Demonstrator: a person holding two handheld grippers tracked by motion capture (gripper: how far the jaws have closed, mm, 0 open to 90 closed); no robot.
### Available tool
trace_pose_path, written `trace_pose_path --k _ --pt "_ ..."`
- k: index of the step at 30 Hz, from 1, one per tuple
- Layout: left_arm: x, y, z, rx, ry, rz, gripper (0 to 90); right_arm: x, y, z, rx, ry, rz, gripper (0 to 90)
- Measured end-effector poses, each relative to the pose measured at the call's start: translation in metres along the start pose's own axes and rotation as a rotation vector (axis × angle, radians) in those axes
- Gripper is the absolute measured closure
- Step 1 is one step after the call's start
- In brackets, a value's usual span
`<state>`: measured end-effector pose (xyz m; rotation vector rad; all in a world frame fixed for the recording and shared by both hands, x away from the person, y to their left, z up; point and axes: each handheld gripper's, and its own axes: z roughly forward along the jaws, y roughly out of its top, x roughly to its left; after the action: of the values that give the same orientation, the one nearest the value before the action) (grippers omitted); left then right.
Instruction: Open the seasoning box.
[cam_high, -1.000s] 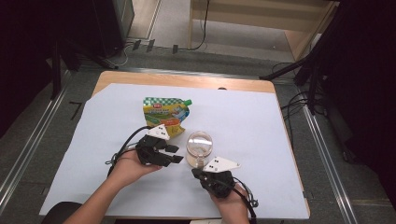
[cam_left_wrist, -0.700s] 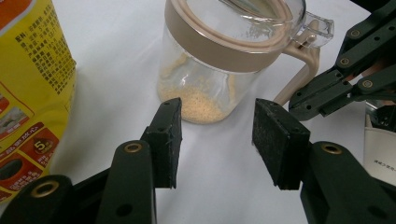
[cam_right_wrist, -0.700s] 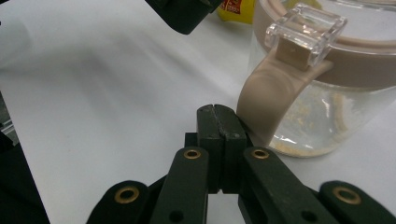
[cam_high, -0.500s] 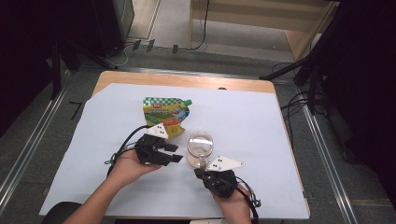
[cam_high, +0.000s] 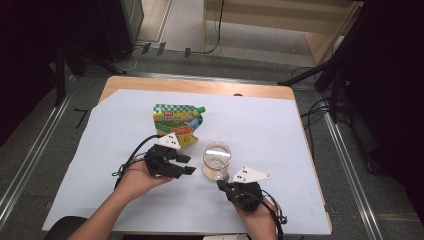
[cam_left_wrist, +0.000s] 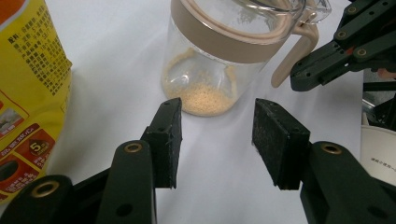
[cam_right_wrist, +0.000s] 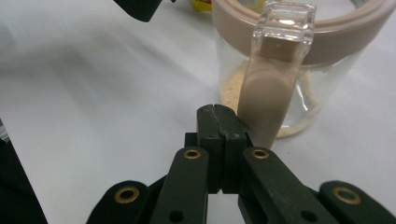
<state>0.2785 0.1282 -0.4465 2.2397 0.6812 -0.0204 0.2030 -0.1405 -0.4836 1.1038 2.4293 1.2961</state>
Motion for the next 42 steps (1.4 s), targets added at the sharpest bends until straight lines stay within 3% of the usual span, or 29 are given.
trace_pose_path --k 17,24,29,36,42 --pt "-0.003 0.001 0.001 -0.009 -0.005 0.023 53.2 -0.031 -0.003 -0.019 0.006 -0.066 0.062 90.0" --pt "-0.006 0.002 0.001 -0.004 -0.014 0.034 52.8 -0.046 -0.001 -0.024 0.014 -0.071 0.088 90.0" --pt "-0.007 0.004 0.004 0.01 -0.049 0.03 54.7 -0.052 0.0 -0.024 0.024 -0.067 0.091 90.0" --pt "-0.01 0.008 0.009 0.022 -0.063 0.053 51.3 -0.071 0.004 -0.025 0.02 -0.069 0.119 90.0" --pt "-0.012 0.011 0.016 0.024 -0.074 0.065 49.0 -0.078 0.006 -0.025 0.022 -0.076 0.118 90.0"
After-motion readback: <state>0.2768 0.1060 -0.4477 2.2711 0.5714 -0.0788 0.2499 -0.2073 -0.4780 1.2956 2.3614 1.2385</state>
